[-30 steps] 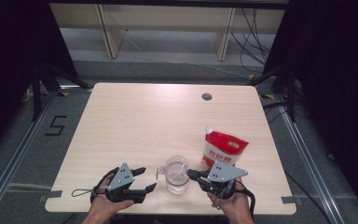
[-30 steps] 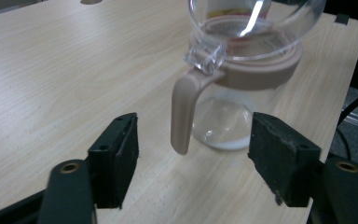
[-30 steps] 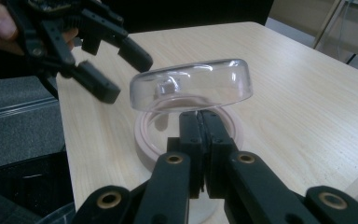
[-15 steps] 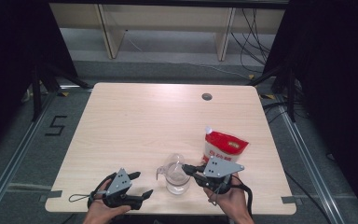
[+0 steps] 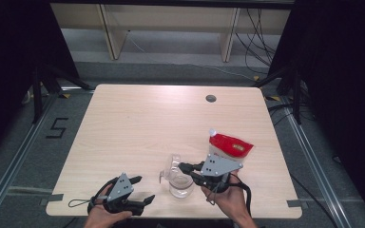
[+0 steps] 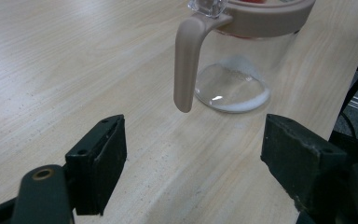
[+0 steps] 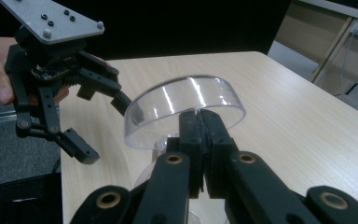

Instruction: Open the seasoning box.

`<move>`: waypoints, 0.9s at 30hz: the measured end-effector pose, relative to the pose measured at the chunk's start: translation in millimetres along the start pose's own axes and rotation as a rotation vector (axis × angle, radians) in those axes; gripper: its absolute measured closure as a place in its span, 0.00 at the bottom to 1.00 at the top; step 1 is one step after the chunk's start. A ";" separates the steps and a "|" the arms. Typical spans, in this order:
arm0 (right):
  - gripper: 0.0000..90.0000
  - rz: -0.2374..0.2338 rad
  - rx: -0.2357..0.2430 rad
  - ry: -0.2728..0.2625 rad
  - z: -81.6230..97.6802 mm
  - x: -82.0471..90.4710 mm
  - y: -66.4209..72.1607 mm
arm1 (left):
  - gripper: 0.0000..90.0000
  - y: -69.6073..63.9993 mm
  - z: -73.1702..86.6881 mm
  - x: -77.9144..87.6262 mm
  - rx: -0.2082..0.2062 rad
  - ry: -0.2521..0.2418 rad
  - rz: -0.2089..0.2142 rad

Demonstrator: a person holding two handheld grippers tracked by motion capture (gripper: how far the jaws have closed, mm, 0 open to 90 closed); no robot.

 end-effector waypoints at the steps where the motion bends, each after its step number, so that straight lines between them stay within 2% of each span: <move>1: 0.99 -0.008 0.005 0.004 -1.3 -2.2 1.1 | 0.24 0.2 0.8 0.0 -0.004 0.005 -0.003; 10: 0.99 -0.014 0.014 -0.004 -9.2 -9.6 2.8 | 0.24 -0.1 -0.2 0.2 0.007 -0.002 -0.004; 11: 0.99 -0.027 0.020 0.006 -9.9 -11.2 3.8 | 0.24 -0.4 -0.6 0.2 0.015 -0.006 0.000; 14: 0.99 -0.028 0.022 0.001 -11.5 -13.6 4.0 | 0.23 -0.4 -1.1 0.4 0.025 -0.010 0.003; 16: 0.99 -0.022 0.021 -0.005 -13.0 -15.9 3.7 | 0.21 1.6 -1.8 0.2 0.014 -0.013 -0.001; 17: 0.98 -0.021 0.004 -0.007 -13.4 -16.8 5.0 | 0.21 1.3 -2.2 0.0 0.024 -0.016 -0.002; 18: 0.98 -0.030 0.020 -0.003 -14.0 -18.2 5.0 | 0.21 1.2 -2.0 0.0 0.032 -0.015 -0.001; 20: 0.98 -0.047 0.020 -0.004 -15.7 -20.2 7.6 | 0.21 1.2 -1.7 0.3 0.037 -0.014 -0.001; 21: 0.98 -0.027 0.047 -0.009 -17.0 -19.9 4.8 | 0.21 2.0 -0.9 0.8 0.027 -0.007 -0.001; 24: 0.98 -0.037 0.048 -0.013 -17.6 -20.0 5.5 | 0.20 1.9 -0.7 0.2 0.026 -0.005 -0.001; 25: 0.97 -0.032 0.025 -0.013 -17.1 -21.7 5.4 | 0.20 2.5 0.0 0.3 0.021 0.003 -0.004; 27: 0.97 -0.038 0.010 -0.009 -16.9 -22.5 6.5 | 0.20 1.9 -0.5 0.1 0.028 -0.002 -0.004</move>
Point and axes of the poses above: each handheld gripper's, and its own axes: x roughly backward along the jaws, z roughly out of its underside, y roughly to its left, the point moved 10 cm from there along -x, roughly forward along the jaws, and after that the axes turned 9 degrees about -z, right-handed, at the moved point
